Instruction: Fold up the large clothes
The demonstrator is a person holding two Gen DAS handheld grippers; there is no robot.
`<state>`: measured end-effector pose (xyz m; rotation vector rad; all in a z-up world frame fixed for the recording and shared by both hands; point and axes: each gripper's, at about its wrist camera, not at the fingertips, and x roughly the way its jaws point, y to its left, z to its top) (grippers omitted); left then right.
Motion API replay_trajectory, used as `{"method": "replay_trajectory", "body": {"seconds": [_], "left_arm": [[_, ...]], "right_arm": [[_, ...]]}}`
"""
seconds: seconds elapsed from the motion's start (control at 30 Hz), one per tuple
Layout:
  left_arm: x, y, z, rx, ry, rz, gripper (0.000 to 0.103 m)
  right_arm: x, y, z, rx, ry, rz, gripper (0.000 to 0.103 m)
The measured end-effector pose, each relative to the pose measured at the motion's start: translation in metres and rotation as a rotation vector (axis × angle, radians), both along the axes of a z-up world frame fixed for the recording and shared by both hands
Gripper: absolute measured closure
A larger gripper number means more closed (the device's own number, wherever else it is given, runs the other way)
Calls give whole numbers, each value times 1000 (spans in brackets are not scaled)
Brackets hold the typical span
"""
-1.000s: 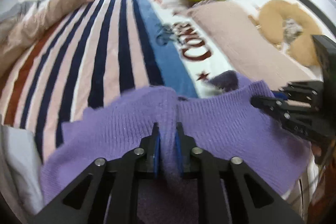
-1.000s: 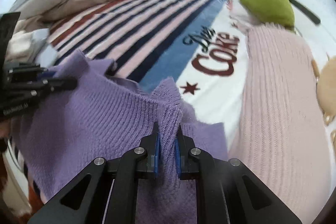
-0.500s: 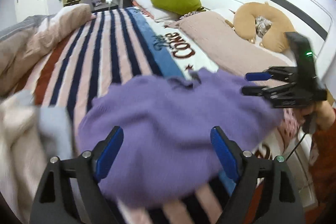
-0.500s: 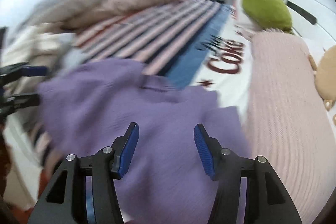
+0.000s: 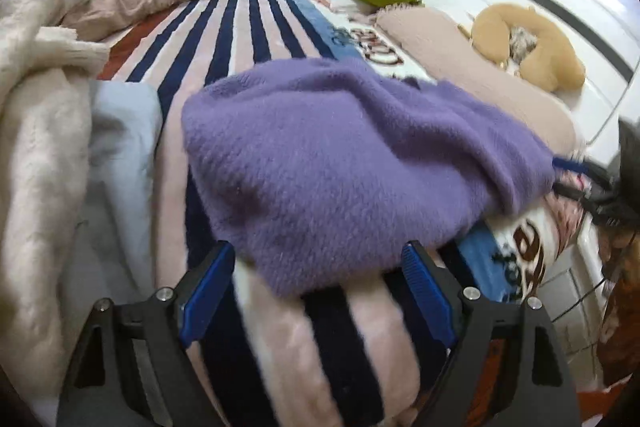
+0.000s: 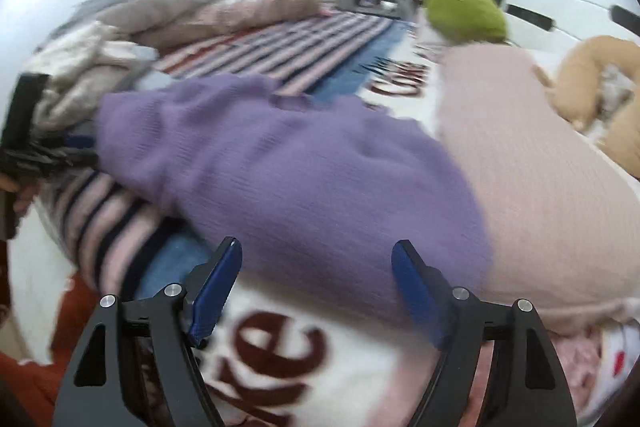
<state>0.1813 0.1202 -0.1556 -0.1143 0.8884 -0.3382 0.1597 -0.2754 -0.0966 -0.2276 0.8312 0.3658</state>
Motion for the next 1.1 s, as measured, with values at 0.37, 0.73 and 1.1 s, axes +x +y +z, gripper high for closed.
{"method": "replay_trajectory", "body": {"seconds": [0.37, 0.73, 1.1], "left_arm": [[-15, -7, -10, -80, 22, -49, 94], [-37, 7, -27, -116, 25, 2, 98], [-42, 11, -36, -107, 33, 41, 93]], "right_arm": [[14, -19, -17, -15, 4, -108, 29], [24, 101, 7, 276, 77, 276, 85], [100, 135, -50, 101, 128, 87, 81]]}}
